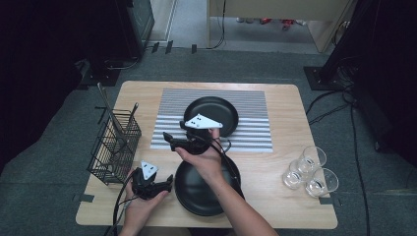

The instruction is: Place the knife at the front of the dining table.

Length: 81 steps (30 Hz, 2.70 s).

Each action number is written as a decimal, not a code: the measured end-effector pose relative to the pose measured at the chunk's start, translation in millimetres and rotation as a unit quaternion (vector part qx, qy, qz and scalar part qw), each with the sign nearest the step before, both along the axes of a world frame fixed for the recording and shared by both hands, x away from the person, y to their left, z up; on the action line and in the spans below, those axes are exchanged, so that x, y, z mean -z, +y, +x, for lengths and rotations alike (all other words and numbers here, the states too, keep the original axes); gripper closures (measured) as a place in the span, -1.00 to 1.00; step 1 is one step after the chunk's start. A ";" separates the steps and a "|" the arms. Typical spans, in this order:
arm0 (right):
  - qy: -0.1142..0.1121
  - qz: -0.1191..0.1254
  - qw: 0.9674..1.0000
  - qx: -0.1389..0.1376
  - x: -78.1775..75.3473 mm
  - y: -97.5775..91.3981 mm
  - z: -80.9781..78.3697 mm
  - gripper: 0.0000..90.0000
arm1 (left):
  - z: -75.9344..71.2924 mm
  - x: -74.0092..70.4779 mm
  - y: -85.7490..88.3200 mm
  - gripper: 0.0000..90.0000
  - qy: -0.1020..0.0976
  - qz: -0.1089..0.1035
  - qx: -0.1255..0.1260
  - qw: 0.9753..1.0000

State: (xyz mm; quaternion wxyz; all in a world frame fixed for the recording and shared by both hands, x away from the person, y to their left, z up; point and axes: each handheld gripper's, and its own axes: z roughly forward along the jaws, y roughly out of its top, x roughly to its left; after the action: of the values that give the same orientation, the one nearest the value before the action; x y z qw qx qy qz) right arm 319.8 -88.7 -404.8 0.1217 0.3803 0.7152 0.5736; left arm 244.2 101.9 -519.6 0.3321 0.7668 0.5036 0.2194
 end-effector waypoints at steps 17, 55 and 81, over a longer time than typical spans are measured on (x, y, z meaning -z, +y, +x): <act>0.004 0.001 1.000 -0.010 -7.6 22.7 10.4 -0.32 | 0.1 0.0 0.1 -0.69 0.000 0.001 0.001 1.000; 0.012 0.006 0.999 -0.030 -11.5 56.9 31.4 -0.04 | 0.1 0.2 -0.4 -0.69 -0.001 -0.002 0.003 1.000; 0.007 0.012 0.999 -0.037 -15.4 77.8 50.4 0.25 | 0.2 0.2 -0.4 -0.69 -0.002 -0.002 0.004 1.000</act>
State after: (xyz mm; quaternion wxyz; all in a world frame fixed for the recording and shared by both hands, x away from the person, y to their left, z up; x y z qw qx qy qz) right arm 370.2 -11.0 -389.4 0.0909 0.3586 0.7227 0.5839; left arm 244.4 101.5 -519.8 0.3354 0.7679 0.5002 0.2182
